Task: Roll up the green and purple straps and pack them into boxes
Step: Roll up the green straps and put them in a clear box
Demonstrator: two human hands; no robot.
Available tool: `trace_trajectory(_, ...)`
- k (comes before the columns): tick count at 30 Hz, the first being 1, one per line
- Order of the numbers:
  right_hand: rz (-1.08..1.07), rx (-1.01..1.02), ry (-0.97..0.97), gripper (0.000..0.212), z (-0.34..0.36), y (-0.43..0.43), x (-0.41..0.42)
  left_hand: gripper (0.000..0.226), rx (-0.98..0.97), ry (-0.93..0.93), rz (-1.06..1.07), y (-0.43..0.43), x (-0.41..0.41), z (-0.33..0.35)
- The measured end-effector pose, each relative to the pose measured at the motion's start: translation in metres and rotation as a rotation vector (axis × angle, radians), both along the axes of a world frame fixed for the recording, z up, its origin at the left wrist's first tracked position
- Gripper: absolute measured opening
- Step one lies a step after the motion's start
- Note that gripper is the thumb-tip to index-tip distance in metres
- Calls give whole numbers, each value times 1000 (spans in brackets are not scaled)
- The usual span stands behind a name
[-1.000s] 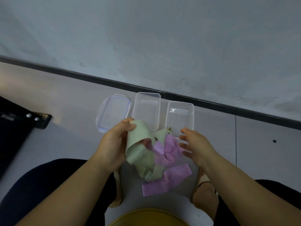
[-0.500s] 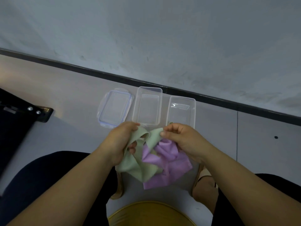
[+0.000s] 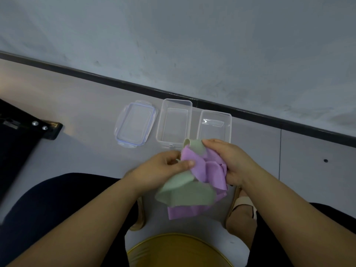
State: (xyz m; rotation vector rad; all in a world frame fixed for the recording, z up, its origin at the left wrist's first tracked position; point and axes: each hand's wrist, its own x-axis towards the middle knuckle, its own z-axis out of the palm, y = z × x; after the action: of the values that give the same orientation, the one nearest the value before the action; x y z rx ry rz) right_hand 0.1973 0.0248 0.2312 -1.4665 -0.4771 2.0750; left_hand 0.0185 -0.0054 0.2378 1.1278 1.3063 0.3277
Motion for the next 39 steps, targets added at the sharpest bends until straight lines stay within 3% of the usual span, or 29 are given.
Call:
trace_trajectory(6, 104, 275, -467, 21, 4, 9, 14, 34, -40, -96, 200, 3, -8, 17)
trace_trajectory(10, 150, 408, -649, 29, 3, 10, 20, 49, -80, -87, 335, 8, -13, 7)
trace_trajectory(12, 139, 447, -663, 33, 2, 11, 22, 41, -146, -217, 415, 12, -17, 10)
trace_trajectory(15, 161, 494, -620, 30, 5, 12, 24, 33, -137, -273, 251, 13, -21, 12)
trace_trajectory(19, 246, 541, -628, 15, 11, 15, 31, 36, -69, 74, -153, 7, -24, 8)
trace_trajectory(21, 401, 579, -659, 13, 12, 16, 36, 30, -20, 106, -56, 7, -24, 8)
trace_trajectory(23, 464, 596, -672, 11, 10, 17, 39, 24, 13, 6, 149, 11, -22, 9)
trace_trajectory(28, 301, 573, -1020, 11, -3, 24, 55, 18, -19, -345, 583, 21, -31, 9)
trace_trajectory(30, 244, 541, -891, 10, -3, 22, 53, 11, -62, -414, 595, 20, -33, 12)
trace_trajectory(32, 316, 545, -784, 12, -2, 17, 43, 11, -113, -476, 616, 19, -32, 16)
trace_trajectory(37, 558, 561, -397, 60, 3, -2, 6, 9, -259, -559, 542, 17, -21, 13)
trace_trajectory(39, 643, 606, -271, 70, 6, -7, -1, 14, -300, -553, 521, 14, -15, 10)
